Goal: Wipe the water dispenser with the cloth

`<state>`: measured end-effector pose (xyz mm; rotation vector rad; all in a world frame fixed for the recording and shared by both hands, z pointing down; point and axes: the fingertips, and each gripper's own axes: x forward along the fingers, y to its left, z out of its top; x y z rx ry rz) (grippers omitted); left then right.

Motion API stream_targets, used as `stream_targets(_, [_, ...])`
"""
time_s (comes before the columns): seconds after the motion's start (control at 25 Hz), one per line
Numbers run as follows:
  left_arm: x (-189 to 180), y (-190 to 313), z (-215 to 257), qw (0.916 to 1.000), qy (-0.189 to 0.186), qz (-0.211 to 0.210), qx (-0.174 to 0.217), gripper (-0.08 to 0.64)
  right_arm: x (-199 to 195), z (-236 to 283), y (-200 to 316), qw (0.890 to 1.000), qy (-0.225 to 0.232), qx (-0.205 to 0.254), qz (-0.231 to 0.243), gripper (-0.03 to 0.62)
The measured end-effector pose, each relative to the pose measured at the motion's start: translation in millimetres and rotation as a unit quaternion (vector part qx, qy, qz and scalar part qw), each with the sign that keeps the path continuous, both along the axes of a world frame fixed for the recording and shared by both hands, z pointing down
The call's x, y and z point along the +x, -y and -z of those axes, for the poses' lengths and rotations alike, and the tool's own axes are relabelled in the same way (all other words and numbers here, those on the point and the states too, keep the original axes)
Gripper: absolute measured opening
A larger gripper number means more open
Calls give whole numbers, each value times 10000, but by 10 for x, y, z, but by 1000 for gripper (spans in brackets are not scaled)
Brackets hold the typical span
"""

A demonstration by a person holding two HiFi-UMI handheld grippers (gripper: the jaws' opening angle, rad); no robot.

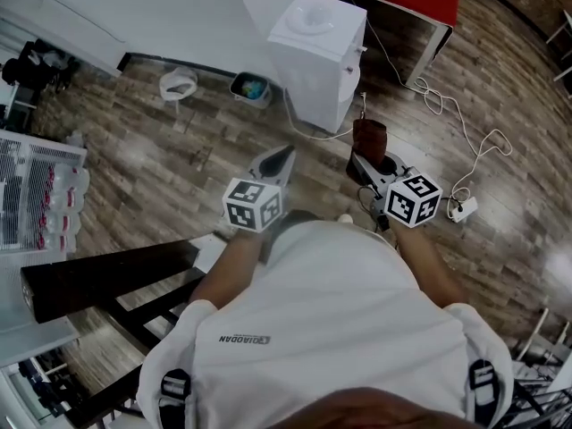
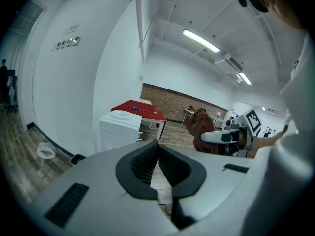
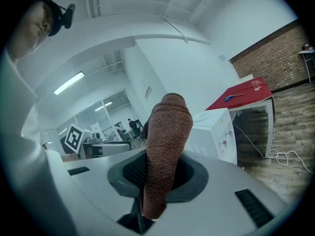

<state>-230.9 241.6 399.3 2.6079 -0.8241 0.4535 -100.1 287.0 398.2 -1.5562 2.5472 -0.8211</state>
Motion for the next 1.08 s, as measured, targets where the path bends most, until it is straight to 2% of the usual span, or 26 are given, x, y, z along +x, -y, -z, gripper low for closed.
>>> stream_targets(0.28, [75, -42, 70, 9999, -38, -109, 107, 0, -10, -15, -17, 10000, -52, 15, -78, 71])
stream_targets(0.52, [40, -9, 82, 9999, -8, 2, 134, 0, 30, 4, -21, 9999, -110, 13, -80, 71])
stream_targets(0.72, [112, -80, 82, 9996, 103, -126, 246, 0, 34, -21, -29, 10000, -81, -35, -32, 71])
stream_targets(1.08, [181, -74, 145, 9993, 65, -198, 311, 0, 84, -13, -101, 9998, -183, -29, -75, 71])
